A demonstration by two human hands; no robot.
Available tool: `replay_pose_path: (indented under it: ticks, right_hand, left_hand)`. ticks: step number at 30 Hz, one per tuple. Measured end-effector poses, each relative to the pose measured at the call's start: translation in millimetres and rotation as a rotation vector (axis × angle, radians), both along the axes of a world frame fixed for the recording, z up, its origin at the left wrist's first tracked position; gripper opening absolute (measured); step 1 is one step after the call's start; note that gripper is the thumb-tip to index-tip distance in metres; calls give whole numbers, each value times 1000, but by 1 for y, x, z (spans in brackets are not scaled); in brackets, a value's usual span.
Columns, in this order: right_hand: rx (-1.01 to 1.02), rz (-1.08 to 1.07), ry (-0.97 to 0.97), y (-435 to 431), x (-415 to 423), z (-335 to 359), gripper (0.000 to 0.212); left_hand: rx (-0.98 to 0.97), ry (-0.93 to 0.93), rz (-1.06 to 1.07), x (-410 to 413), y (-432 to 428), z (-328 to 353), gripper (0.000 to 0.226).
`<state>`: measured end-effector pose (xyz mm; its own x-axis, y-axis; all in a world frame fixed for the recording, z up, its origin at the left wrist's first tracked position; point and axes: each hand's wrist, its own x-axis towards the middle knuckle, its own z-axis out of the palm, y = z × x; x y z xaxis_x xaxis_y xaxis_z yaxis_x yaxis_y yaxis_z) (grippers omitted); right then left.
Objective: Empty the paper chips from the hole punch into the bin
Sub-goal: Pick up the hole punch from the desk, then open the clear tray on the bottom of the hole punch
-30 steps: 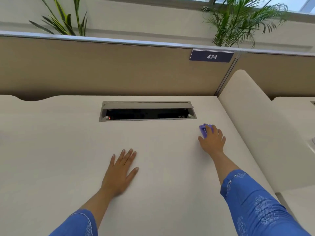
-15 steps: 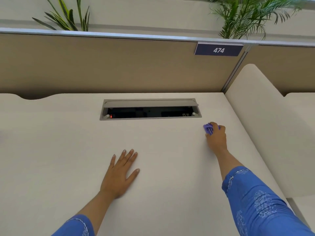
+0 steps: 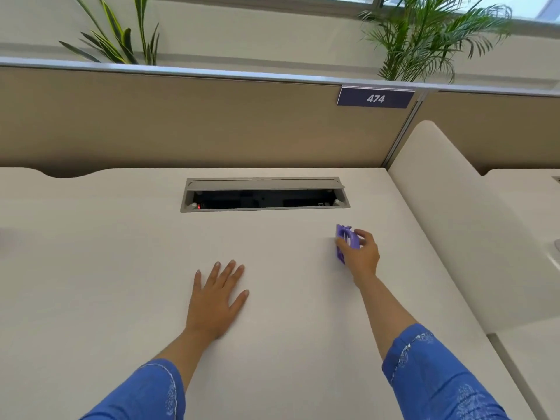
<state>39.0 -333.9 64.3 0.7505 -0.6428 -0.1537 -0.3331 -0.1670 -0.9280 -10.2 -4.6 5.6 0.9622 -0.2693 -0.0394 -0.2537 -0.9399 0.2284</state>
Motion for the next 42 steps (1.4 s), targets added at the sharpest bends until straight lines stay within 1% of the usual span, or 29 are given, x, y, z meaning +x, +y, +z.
replay_pose_path:
  ticks: [1,3,6,7,10,12,14,16,18,20,21,23,25,28,30,33,36,37,39,41,42]
  right_hand:
    - [167,-35,26,10,-3,3,53]
    - [486,-20,51,32,-14,11,45]
    - [906,78,27,66,-38,27,18]
    - [994,111,18,77,-45,30,15]
    - [1100,199,23,111,-68,41,22]
    - [1150,244,31,134,-81,48,27]
    - [1181,280,34,157,-92,56,30]
    - [1159,322,32,181,-101,62,31]
    - [1108,354,38,203,-109,69,29]
    - [1101,365,47,226,-119,75,32]
    - [1101,376,54,238,-124,79,33]
    - [1092,394,75,265,-135,85,35]
    - [1055,405,101,292,-146,91,32]
    - [963,411,127,322,-161,94,32]
    - [874,419,158,336,-171,93,36]
    - [715,431,204,353,-183,91,45]
    - [495,458,229,366,-192,91,49]
    - [420,470,218,371,-194,91,50]
    - [274,509,126,379,-199,90,51]
    - [155,564,20,388,-206,87,47]
    - [109,593,-15,392,-209,85,46]
  left_hand:
    - [26,6,6,-1,-2,2,66]
    - [45,33,21,-5,-7,7,65]
    - [20,51,47,-15,-12,17,60]
    - [-12,54,58,-19,-12,21,59]
    - [-177,54,111,-33,-8,35,52]
    - [-354,60,172,-41,-1,47,48]
    - [-571,110,268,-46,8,62,44]
    - [-786,251,335,-49,20,79,39]
    - [-1015,439,386,-52,31,98,37]
    - [-1144,585,412,-59,45,116,41]
    - [-1180,614,425,-63,53,123,45]
    - [-1271,621,480,-69,69,132,55]
    - [-1368,614,569,-76,82,137,66]
    - [-1498,597,644,-88,101,138,68]
    - [-1549,596,660,-97,114,137,68]
    - [-1555,606,658,-107,129,133,70]
    - [-1585,608,679,-111,138,128,70]
    - [-1606,622,697,-112,142,128,69]
    - [-1679,703,721,-114,152,130,69]
    - [-1815,843,698,-116,165,132,71]
    - [-1884,880,690,-118,170,130,71]
